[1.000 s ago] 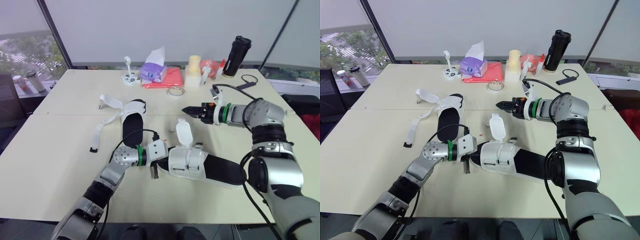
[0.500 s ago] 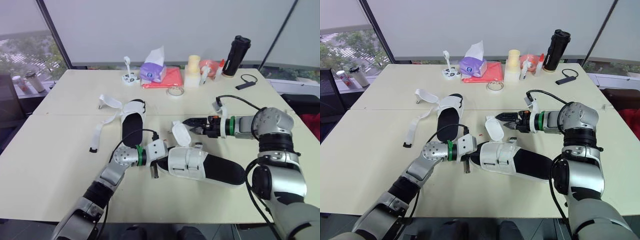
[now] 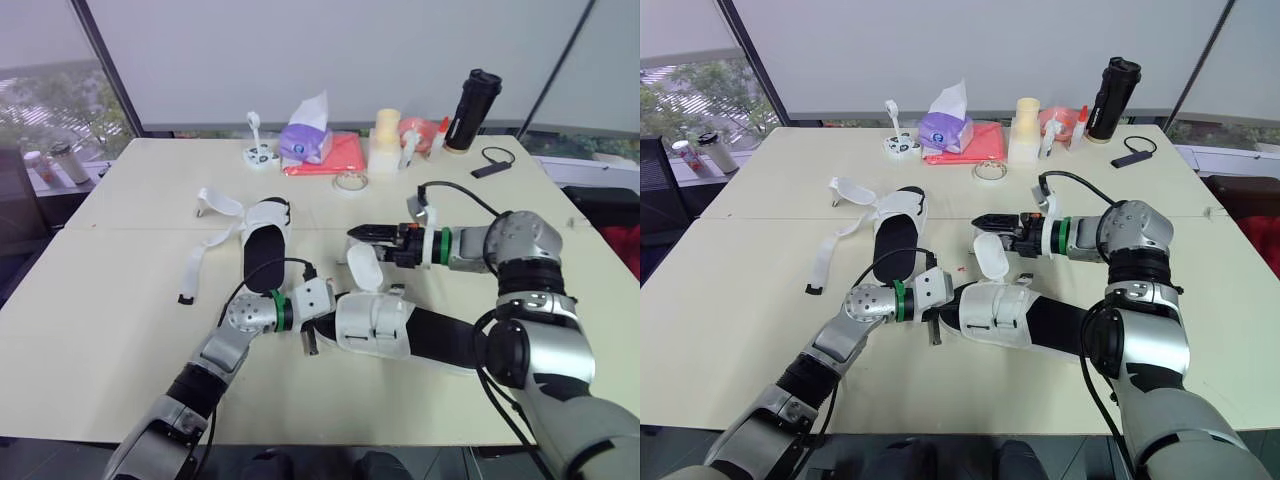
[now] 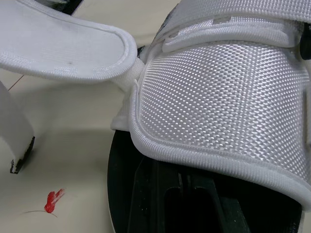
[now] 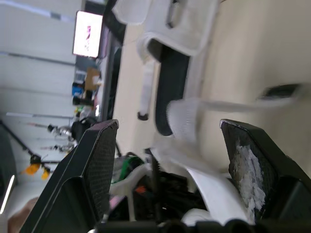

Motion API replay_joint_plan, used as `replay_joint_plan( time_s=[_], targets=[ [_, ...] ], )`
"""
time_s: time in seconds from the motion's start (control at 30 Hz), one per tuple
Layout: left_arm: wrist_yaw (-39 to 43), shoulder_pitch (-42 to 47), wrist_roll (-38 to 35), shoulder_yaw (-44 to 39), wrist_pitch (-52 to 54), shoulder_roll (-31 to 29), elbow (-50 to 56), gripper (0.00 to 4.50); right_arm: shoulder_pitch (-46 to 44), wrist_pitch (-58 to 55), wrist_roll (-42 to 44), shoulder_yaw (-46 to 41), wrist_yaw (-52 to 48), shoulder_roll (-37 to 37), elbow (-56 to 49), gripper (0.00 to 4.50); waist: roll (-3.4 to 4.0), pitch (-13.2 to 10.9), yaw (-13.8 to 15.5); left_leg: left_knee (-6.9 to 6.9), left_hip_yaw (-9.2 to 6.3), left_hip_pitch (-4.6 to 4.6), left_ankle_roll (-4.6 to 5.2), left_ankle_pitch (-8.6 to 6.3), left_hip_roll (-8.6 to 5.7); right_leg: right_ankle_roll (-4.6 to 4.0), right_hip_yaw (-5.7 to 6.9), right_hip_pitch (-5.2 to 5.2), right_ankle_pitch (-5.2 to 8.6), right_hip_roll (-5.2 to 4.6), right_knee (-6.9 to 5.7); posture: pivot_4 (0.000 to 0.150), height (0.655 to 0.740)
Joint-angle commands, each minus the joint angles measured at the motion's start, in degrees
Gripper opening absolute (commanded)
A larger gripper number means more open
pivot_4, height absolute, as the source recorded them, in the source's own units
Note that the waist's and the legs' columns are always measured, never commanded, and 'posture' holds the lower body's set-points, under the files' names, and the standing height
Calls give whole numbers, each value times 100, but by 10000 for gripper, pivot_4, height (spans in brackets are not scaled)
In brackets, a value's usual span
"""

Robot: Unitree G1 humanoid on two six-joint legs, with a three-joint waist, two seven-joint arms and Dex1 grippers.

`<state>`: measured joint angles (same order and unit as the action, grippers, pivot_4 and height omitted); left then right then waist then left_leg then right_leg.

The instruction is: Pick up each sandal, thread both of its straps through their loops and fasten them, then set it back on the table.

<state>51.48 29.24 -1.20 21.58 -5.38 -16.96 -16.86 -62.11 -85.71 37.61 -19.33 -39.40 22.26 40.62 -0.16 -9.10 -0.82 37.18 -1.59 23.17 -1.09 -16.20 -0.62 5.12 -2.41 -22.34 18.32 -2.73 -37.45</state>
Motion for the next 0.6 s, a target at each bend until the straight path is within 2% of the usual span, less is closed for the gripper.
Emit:
replay_joint_plan(
  time_s=[0.03,0.1,0.2,0.27,0.37,0.53,0.6],
  targets=[
    [-166,-184,384,112,222,-98,-557,0,-240,293,22,129,-191,-119,127,35479,0,0,-3,0,0,0,0,0,0,0,0,0,0,0,0,1500,7400],
    [-186,-205,375,121,236,-91,-526,0,-349,564,-57,78,-138,-158,346,35479,0,0,5,0,0,0,-1,1,-1,0,0,0,0,0,0,1500,7400],
    [-205,-233,364,127,253,-89,-489,0,-454,735,-148,153,-156,-145,569,27356,0,0,1,1,0,1,-4,3,-1,0,1,0,0,0,0,1500,7400],
    [-210,-253,367,134,251,-96,-473,0,-474,751,-180,214,-183,-142,592,19471,0,0,-1,1,0,1,-6,4,-1,0,1,-1,-1,0,-2,1500,7400],
    [-222,-259,360,124,257,-108,-474,0,-483,708,-67,152,-320,-83,470,4593,1,0,-1,0,0,1,-8,5,-1,0,1,-2,-1,0,-4,1500,7400],
    [-208,-240,359,138,240,-114,-502,0,-464,674,4,-105,-150,-22,360,4593,0,0,-3,0,0,1,-9,6,-2,1,1,-2,-1,0,-5,1500,7400],
    [-196,-220,359,145,233,-106,-523,0,-316,705,20,-57,-143,-4,-7,4593,0,0,-3,0,0,1,-9,6,-1,0,1,-3,-1,0,-6,1500,7400]
  ],
)
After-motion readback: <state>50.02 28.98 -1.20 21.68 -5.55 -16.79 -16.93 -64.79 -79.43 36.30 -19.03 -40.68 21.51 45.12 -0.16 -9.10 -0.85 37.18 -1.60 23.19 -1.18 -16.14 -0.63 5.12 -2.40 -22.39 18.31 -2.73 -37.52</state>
